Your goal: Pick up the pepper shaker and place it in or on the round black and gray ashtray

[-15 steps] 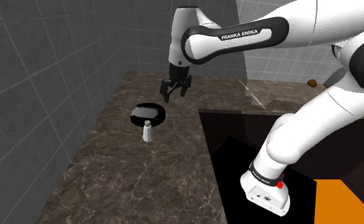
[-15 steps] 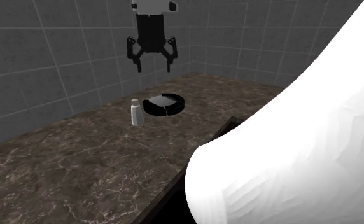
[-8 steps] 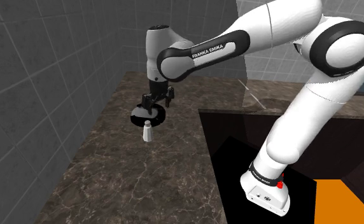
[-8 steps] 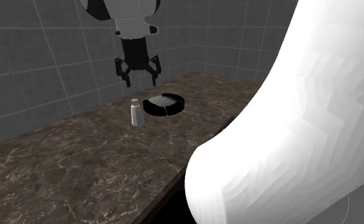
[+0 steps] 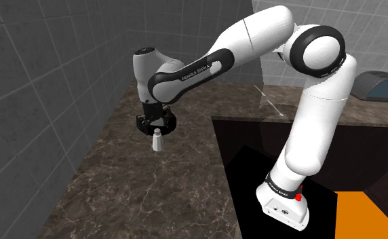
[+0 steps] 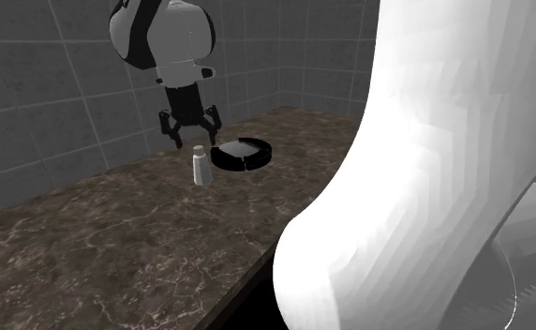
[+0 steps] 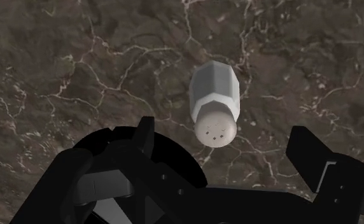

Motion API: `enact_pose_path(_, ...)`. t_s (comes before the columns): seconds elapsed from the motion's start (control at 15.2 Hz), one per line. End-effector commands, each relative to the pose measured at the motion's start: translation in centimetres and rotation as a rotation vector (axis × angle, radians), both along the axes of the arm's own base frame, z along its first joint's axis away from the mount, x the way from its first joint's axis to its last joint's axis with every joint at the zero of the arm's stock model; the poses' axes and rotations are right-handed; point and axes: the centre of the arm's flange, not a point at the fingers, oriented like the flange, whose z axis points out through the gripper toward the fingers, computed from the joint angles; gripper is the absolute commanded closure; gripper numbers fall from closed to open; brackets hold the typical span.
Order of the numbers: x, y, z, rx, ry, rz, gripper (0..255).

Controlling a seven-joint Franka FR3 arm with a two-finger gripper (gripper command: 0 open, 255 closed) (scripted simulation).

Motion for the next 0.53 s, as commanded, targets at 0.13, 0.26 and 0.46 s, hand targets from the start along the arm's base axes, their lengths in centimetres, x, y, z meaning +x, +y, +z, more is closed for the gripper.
enact_pose_path(0.13,0.3,-0.2,-2.2,-0.001,0.0,-0.002,0)
enact_pose_path(0.26,0.3,-0.3,-3.2,-0.001,0.0,-0.002,0)
enact_pose_path(0.46,0.3,-0.3,-3.5,-0.001,0.0,-0.002,0)
